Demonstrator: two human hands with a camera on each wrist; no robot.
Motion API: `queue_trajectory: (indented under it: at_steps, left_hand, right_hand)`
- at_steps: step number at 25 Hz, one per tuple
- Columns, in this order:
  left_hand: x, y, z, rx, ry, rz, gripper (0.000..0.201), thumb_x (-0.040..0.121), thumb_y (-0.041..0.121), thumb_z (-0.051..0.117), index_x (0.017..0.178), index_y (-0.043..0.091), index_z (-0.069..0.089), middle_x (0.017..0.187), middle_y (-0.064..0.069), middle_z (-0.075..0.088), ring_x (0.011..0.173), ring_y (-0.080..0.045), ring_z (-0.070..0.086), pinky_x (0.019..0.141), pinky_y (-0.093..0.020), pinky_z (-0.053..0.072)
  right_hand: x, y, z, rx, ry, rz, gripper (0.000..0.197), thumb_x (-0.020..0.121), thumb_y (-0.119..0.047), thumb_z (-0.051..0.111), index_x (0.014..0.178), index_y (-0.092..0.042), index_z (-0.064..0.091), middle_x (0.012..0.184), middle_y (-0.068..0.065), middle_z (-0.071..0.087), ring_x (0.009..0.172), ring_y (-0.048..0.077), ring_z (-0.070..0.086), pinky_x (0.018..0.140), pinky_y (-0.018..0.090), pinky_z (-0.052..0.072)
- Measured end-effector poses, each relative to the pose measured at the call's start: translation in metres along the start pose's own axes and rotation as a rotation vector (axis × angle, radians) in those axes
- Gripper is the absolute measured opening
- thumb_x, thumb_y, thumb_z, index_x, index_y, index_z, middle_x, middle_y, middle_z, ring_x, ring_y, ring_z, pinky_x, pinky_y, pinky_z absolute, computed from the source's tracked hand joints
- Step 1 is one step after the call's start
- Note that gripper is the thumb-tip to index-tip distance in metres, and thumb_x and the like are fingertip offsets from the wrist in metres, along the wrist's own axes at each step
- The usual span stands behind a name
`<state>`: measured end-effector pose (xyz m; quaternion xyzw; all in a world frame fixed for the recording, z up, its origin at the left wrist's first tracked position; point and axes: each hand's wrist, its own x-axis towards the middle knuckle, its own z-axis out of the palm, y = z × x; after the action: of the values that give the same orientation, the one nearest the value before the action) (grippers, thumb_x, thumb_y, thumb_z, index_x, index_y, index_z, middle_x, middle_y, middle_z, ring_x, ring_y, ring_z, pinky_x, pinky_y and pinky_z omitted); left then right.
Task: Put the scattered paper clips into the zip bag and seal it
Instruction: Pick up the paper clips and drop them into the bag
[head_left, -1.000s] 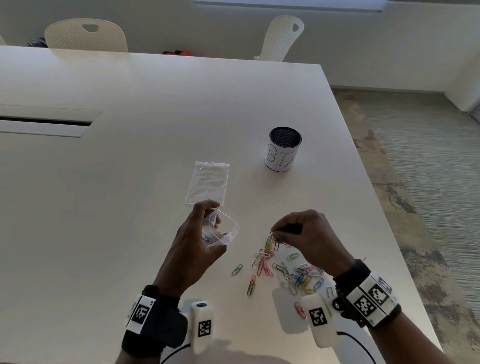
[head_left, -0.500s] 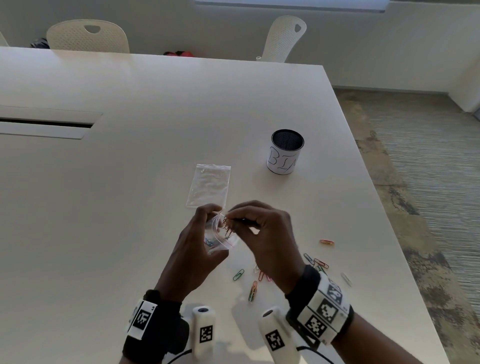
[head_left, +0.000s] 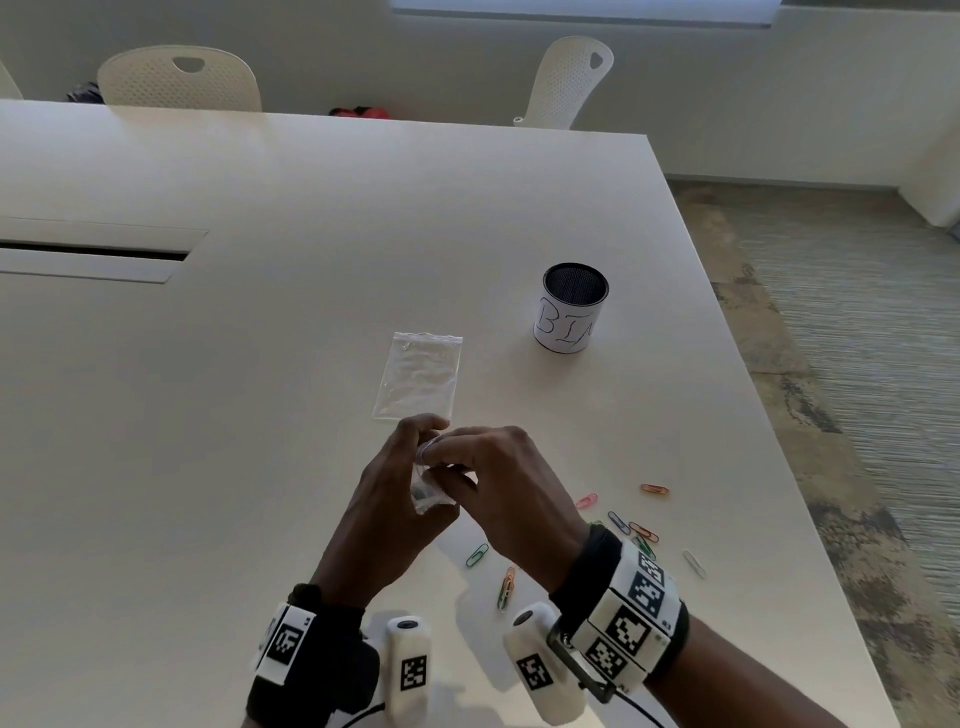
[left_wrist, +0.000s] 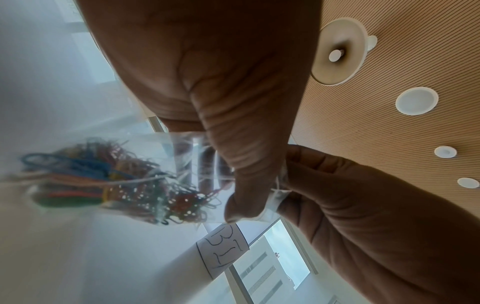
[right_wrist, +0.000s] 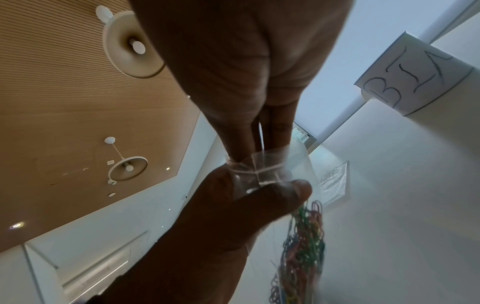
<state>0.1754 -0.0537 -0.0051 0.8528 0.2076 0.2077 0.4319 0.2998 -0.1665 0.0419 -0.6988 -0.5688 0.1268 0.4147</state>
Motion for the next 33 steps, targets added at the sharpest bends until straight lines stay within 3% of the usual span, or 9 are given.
queue_trajectory:
  at_steps: [3,7,14,18,22,26,28,30,33]
  left_hand:
    - [0.000,0.001,-0.002,0.002,-0.006,-0.009,0.070,0.076,0.002,0.084,0.130,0.029,0.049,0.114,0.012,0.066,0.099,-0.010,0.068,0.078,-0.030,0.059]
    - [-0.001,0.001,-0.003,0.018,0.014,-0.009,0.068,0.078,0.010,0.086,0.132,0.030,0.049,0.110,0.009,0.064,0.103,-0.012,0.064,0.079,-0.015,0.054]
    - [-0.001,-0.002,-0.003,0.027,0.017,0.015,0.070,0.079,0.008,0.087,0.135,0.025,0.049,0.109,0.008,0.062,0.104,-0.008,0.063,0.080,-0.012,0.055]
    - [-0.001,-0.001,-0.001,0.029,0.010,0.013,0.071,0.079,0.007,0.087,0.136,0.022,0.049,0.110,0.006,0.063,0.106,-0.002,0.062,0.080,-0.003,0.048]
    - [-0.001,0.001,0.002,0.048,0.002,0.019,0.070,0.080,0.007,0.087,0.136,0.022,0.048,0.110,0.007,0.063,0.105,0.000,0.061,0.080,-0.001,0.046]
    - [0.000,0.001,0.002,0.064,-0.007,0.023,0.071,0.079,0.009,0.088,0.137,0.022,0.048,0.111,0.005,0.064,0.105,-0.001,0.063,0.081,-0.001,0.048]
    - [-0.001,0.001,0.001,0.062,-0.004,0.024,0.071,0.079,0.008,0.088,0.137,0.022,0.049,0.110,0.005,0.064,0.104,-0.002,0.063,0.081,-0.001,0.048]
    - [-0.002,0.002,0.001,0.061,0.000,0.026,0.071,0.079,0.008,0.088,0.137,0.022,0.049,0.109,0.005,0.063,0.104,-0.002,0.063,0.081,-0.001,0.047]
    - [-0.003,0.003,0.001,0.064,0.008,0.023,0.070,0.079,0.007,0.088,0.136,0.023,0.049,0.108,0.006,0.063,0.104,-0.004,0.063,0.080,-0.001,0.046]
  right_hand:
    - [0.000,-0.001,-0.007,0.009,0.016,-0.011,0.016,0.093,-0.007,0.074,0.107,-0.010,0.081,0.106,0.005,0.081,0.093,0.011,0.077,0.081,0.025,0.062]
    - [-0.007,0.010,-0.032,0.046,0.105,0.061,0.014,0.091,-0.010,0.077,0.103,-0.012,0.082,0.100,-0.002,0.081,0.087,0.002,0.075,0.081,0.017,0.060]
    - [-0.063,0.070,-0.098,-0.165,0.146,0.366,0.016,0.090,-0.008,0.077,0.103,-0.015,0.082,0.096,-0.005,0.080,0.083,-0.001,0.073,0.084,0.019,0.061]
    - [-0.098,0.097,-0.113,-0.320,0.127,0.533,0.021,0.096,-0.011,0.070,0.115,-0.013,0.078,0.108,0.000,0.076,0.087,0.010,0.071,0.084,0.032,0.062]
    - [-0.115,0.100,-0.108,-0.399,-0.035,0.638,0.036,0.104,-0.016,0.056,0.139,-0.013,0.062,0.132,0.003,0.060,0.118,0.019,0.060,0.102,0.034,0.053]
    - [-0.120,0.082,-0.092,-0.396,-0.152,0.598,0.037,0.105,-0.023,0.053,0.141,-0.016,0.058,0.131,-0.001,0.051,0.122,0.017,0.053,0.105,0.034,0.052]
    - [-0.121,0.068,-0.087,-0.359,-0.217,0.590,0.046,0.099,-0.042,0.062,0.140,-0.022,0.056,0.129,-0.006,0.050,0.121,0.013,0.052,0.104,0.032,0.052]
    - [-0.122,0.058,-0.081,-0.397,-0.304,0.595,0.074,0.082,-0.062,0.073,0.145,-0.029,0.049,0.132,-0.009,0.047,0.123,0.011,0.048,0.104,0.031,0.051]
    - [-0.122,0.050,-0.066,-0.470,-0.327,0.606,0.087,0.073,-0.061,0.081,0.146,-0.033,0.045,0.133,-0.007,0.044,0.123,0.013,0.048,0.103,0.027,0.049]
